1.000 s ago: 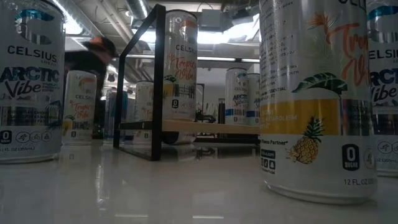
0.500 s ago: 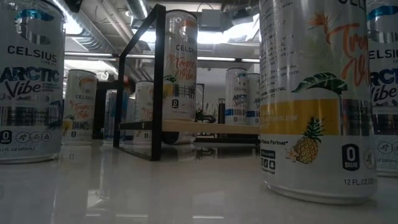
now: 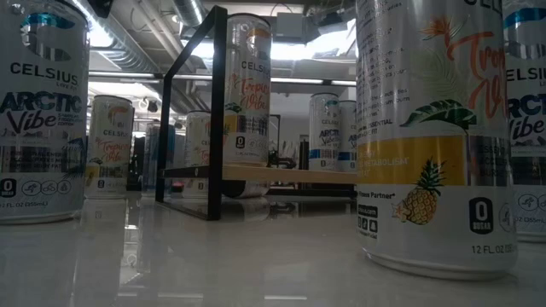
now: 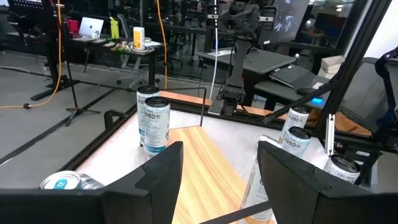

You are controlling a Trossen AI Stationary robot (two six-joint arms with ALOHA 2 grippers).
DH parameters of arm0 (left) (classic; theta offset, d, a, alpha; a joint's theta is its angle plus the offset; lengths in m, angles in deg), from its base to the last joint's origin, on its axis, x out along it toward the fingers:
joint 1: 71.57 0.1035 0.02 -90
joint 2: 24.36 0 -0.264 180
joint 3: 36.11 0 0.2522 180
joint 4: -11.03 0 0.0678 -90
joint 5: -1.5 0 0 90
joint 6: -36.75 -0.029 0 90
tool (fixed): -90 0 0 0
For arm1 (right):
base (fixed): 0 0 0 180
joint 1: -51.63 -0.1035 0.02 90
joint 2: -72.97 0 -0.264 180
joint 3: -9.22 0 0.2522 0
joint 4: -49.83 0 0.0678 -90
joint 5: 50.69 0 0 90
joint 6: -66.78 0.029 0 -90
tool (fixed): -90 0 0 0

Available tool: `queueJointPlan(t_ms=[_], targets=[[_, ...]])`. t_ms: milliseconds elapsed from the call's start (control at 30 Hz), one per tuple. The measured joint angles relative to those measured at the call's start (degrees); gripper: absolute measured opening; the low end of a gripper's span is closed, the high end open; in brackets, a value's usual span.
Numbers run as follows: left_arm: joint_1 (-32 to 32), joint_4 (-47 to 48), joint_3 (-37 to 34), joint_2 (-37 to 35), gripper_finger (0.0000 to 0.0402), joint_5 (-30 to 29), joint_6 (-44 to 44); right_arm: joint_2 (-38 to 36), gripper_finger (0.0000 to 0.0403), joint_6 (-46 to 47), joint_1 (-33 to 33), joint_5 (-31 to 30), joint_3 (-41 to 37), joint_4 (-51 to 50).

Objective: Place canned beverage on shelf
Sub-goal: Put the white blue soda can on the shelf

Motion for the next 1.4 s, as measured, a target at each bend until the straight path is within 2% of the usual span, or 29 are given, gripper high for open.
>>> queueJointPlan(t_ms=[100,267,400,467,567,733,1100,1400], targets=[[0.00,0.02,0.00,0.00,0.0199,0.00,0.00,-0.02,0.0192,0.80,0.00,0.06,0.00,0.43],[0.00,0.04,0.00,0.00,0.0199,0.00,0.00,-0.02,0.0286,1.63,0.00,0.29,0.00,0.87],[0.00,0.06,0.00,0.00,0.0199,0.00,0.00,0.00,0.0367,1.52,0.00,3.84,0.00,0.54],[0.00,0.05,0.00,0.00,0.0199,0.00,0.00,-0.02,0.0391,1.59,0.00,6.35,0.01,0.54],[0.00,0.05,0.00,0.00,0.0199,0.00,0.00,-0.02,0.0380,1.69,0.00,9.14,0.00,0.55],[0.00,0.05,0.00,0.00,0.0199,-0.02,0.00,-0.02,0.0356,1.70,0.00,10.29,0.01,0.57],[0.00,0.06,0.00,0.00,0.0199,0.00,0.00,-0.04,0.0355,1.70,0.00,10.53,0.00,0.56],[0.00,0.09,0.00,0.00,0.0199,-0.02,-0.02,3.65,0.0353,3.94,-0.07,20.19,0.00,5.50]])
